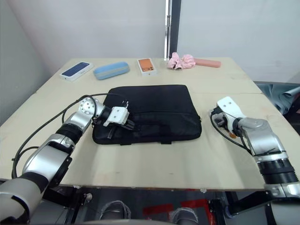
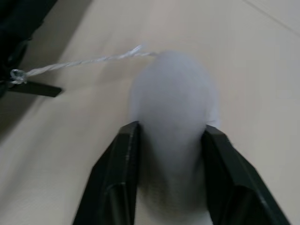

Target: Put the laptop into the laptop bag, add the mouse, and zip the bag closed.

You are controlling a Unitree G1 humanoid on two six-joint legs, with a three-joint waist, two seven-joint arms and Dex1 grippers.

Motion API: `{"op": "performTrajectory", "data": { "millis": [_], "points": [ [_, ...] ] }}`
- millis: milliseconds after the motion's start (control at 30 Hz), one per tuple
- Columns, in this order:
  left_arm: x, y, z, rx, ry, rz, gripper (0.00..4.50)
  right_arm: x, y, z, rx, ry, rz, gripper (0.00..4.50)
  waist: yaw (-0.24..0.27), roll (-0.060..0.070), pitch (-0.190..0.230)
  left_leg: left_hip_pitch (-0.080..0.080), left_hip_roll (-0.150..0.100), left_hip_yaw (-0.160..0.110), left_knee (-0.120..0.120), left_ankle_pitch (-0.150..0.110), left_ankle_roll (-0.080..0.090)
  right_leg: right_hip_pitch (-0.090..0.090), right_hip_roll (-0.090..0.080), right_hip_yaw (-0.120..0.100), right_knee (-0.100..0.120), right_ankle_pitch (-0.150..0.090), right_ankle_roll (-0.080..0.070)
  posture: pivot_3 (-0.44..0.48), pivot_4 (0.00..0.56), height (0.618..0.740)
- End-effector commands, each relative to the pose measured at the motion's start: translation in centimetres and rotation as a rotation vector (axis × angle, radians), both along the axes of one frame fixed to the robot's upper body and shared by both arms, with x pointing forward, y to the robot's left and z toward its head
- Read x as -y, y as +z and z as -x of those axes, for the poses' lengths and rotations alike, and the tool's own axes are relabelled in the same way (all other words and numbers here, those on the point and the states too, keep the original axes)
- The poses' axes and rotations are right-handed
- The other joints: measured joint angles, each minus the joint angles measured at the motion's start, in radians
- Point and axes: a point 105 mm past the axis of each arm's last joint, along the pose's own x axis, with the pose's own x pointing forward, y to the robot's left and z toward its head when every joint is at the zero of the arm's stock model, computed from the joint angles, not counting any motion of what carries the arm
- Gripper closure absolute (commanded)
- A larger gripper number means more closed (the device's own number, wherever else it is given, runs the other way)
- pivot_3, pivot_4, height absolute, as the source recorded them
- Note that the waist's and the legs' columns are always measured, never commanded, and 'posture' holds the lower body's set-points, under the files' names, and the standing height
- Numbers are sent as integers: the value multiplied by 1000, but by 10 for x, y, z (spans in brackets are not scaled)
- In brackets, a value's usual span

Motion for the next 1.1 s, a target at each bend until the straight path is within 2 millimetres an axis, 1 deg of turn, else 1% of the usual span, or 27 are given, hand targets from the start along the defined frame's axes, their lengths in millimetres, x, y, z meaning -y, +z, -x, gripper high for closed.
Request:
{"op": "performTrajectory", "data": {
  "millis": [33,100,133,167,200,233,267,300,333,400,467,500,533,567,633,667,733,767,833,933,1000,1100],
  "points": [
    [1,-14,8,-135,18,9,4500,-7,19,2,15,39,-56,1051,1,0,0,0,0,0,0,0,0,0,0,0,0,0,0,0,150,740],
    [3,-3,7,-160,33,65,4500,-8,27,5,13,55,-91,322,4,-1,1,-2,0,0,0,0,0,-2,0,0,-1,0,0,0,150,740],
    [4,3,7,-167,39,92,4500,-9,34,8,20,71,-111,30,5,-1,2,-2,0,1,-1,0,0,-2,0,0,-2,0,0,0,150,740],
    [3,11,6,-166,50,121,4500,-12,47,13,25,103,-152,30,5,-1,3,-3,0,1,-2,0,0,-2,0,-1,-4,0,0,0,150,740],
    [0,19,5,-167,74,145,4500,-14,65,17,52,136,-198,30,5,-1,5,-3,0,1,-3,0,0,-3,0,-1,-4,0,0,0,150,740],
    [-3,28,3,-163,97,171,4500,-13,82,22,79,159,-232,30,6,-1,7,-4,0,2,-4,0,0,-4,0,0,-5,0,0,0,150,740],
    [-6,36,1,-161,123,195,4500,-9,94,25,101,165,-247,30,6,-2,8,-8,0,2,-4,0,0,-9,1,0,-4,0,0,0,150,740],
    [-8,42,0,-169,148,220,4500,-4,102,26,121,157,-257,30,5,-2,9,-10,0,3,-4,0,0,-12,1,0,-3,0,0,0,150,740],
    [-13,51,-4,-176,199,263,4250,2,111,30,145,160,-262,10,6,-3,9,-15,2,3,-4,1,2,-16,2,0,-3,1,-1,0,150,740],
    [-20,62,-7,-188,262,309,3658,6,121,35,172,175,-272,0,6,-4,10,-18,3,2,-3,4,6,-19,4,0,-3,1,-1,0,150,740],
    [-28,69,-6,-162,288,324,3010,2,124,42,169,224,-285,0,4,-4,10,-18,4,2,-3,4,7,-19,5,-1,-3,0,-1,0,150,740],
    [-31,72,-5,-148,298,326,2600,0,125,46,165,247,-291,0,4,-4,10,-18,4,2,-3,3,7,-19,5,-1,-3,0,-2,0,150,740],
    [-39,76,-3,-135,318,325,2268,-4,126,50,161,279,-301,0,4,-4,10,-18,4,2,-3,3,7,-19,5,-1,-3,-1,-2,0,150,740],
    [-49,81,0,-116,346,326,1900,-8,125,56,150,316,-315,0,4,-4,10,-18,4,3,-3,3,7,-19,5,0,-3,-1,-2,0,150,740],
    [-87,96,9,-80,450,316,1181,-13,121,70,118,385,-355,0,0,-4,12,-19,5,3,-4,3,7,-21,5,0,-3,-1,-2,0,150,740],
    [-98,101,13,-71,481,308,762,-14,120,74,108,402,-369,0,-2,-5,13,-19,6,3,-3,3,7,-21,6,0,-3,-1,-2,0,150,740],
    [-118,109,21,-73,551,287,113,-12,121,78,103,414,-399,0,-1,-5,13,-20,10,3,-2,2,7,-22,10,-1,-3,-1,-3,0,150,740],
    [-133,114,27,-68,599,263,35,-8,121,80,98,412,-407,0,1,-5,13,-19,10,3,-2,2,6,-22,10,-1,-3,-1,-3,0,150,740],
    [-151,122,36,-56,663,233,35,-4,120,82,90,408,-417,0,4,-5,13,-18,10,4,-1,-3,-2,-21,10,0,-2,-1,-3,0,150,740],
    [-191,127,60,-84,785,135,35,1,120,83,81,405,-439,0,4,-5,13,-15,11,5,-1,-4,-3,-18,9,0,-2,-1,-2,0,150,740],
    [-207,124,72,-114,843,78,35,5,119,85,68,398,-432,0,4,-5,13,-15,11,6,0,-4,-3,-19,9,1,-2,-1,-2,0,150,740],
    [-214,124,86,-172,858,54,35,9,118,86,51,394,-419,0,7,-5,13,-14,11,6,0,-4,-3,-18,9,1,-2,-1,-2,0,150,740]
  ]
}}
